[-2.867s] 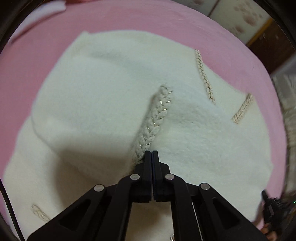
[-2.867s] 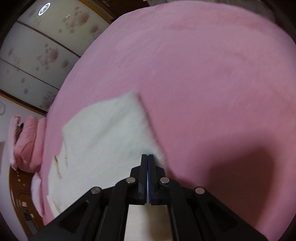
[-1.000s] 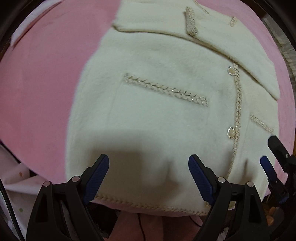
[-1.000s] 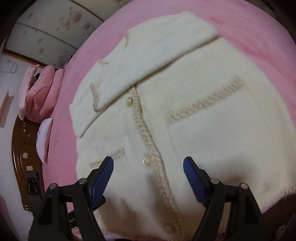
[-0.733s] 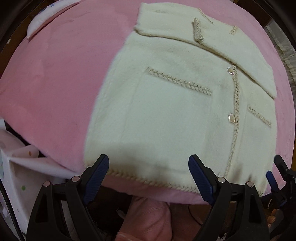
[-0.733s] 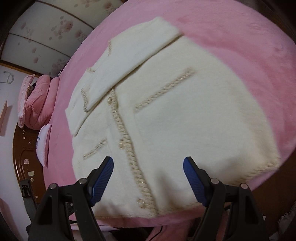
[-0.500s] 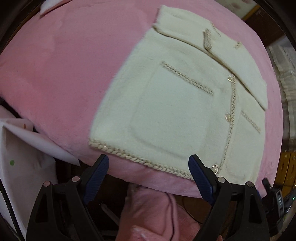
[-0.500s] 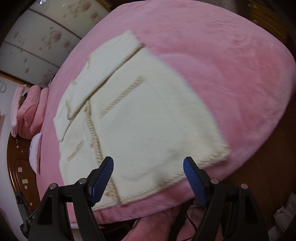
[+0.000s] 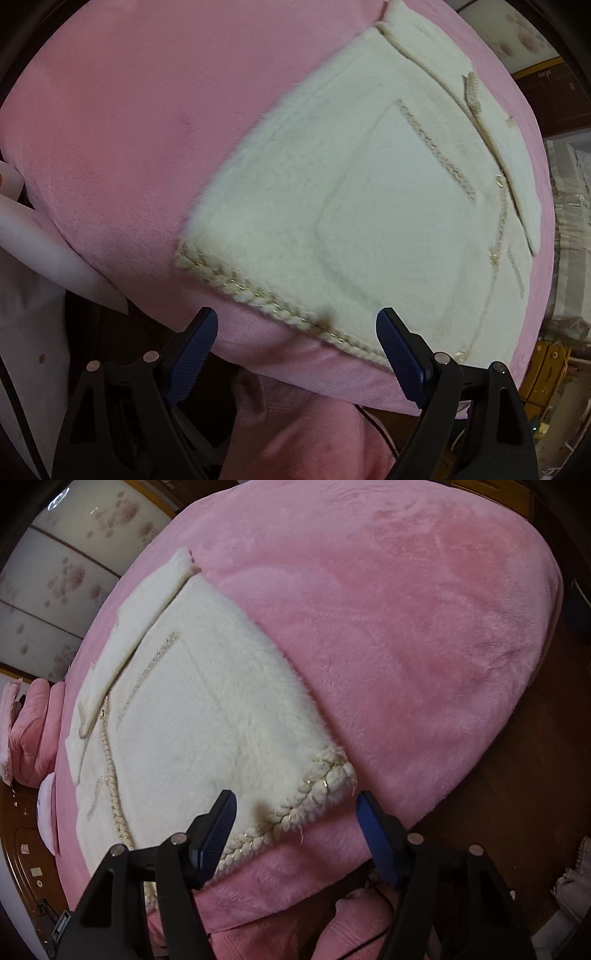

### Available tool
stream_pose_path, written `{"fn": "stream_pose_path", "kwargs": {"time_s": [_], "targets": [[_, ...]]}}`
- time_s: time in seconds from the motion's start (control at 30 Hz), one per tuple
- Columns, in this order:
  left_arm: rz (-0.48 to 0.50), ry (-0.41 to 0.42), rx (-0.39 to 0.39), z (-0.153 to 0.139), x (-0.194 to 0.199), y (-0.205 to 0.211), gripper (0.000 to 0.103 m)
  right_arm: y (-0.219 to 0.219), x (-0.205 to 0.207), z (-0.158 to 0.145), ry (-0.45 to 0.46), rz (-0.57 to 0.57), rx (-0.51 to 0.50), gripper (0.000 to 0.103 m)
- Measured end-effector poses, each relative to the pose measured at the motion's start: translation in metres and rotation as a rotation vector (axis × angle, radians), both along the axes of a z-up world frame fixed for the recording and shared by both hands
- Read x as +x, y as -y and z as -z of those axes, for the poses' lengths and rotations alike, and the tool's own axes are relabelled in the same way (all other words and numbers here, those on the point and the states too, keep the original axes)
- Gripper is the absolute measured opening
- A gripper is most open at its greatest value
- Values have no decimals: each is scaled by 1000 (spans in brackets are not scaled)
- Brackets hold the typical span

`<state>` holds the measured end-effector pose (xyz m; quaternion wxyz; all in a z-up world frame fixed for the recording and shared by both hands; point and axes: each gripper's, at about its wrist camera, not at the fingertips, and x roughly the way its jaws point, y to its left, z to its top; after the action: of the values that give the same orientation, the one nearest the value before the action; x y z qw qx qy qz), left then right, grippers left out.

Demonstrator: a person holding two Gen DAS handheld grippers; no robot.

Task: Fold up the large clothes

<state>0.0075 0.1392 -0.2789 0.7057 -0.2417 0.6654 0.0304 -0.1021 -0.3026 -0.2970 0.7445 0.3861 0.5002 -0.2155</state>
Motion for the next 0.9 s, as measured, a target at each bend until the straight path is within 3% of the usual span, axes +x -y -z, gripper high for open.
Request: {"fn": "stream_pose_path", "kwargs": {"time_s": [0.07, 0.3, 0.37, 0.43, 0.6, 0.63, 0.7, 0.77, 0.9], "targets": [[8, 11, 14, 10, -2, -5, 86, 3, 7, 10, -6, -6, 31, 54], [-41, 47, 28, 40, 5, -31, 86, 8, 18, 16, 16, -18, 33, 33], [-53, 58, 27, 43, 7, -35, 86, 9, 19, 13, 41, -33, 57, 16], [-50, 88, 44, 42, 7, -34, 84, 9, 23, 9, 44, -52, 60, 15], [-19, 96, 71, 35, 9, -28, 55, 3, 36, 2, 69, -71, 106, 14], [-21, 88, 64, 34, 11, -27, 45, 1, 38, 0, 79, -70, 117, 14], [-29, 44, 54, 30, 18, -26, 39, -3, 43, -6, 87, -55, 139, 14], [-45, 24, 43, 22, 26, -24, 22, -5, 47, -13, 101, -42, 165, 14], [-50, 89, 6, -13, 49, 3, 16, -5, 55, -29, 159, -9, 247, 13]]}}
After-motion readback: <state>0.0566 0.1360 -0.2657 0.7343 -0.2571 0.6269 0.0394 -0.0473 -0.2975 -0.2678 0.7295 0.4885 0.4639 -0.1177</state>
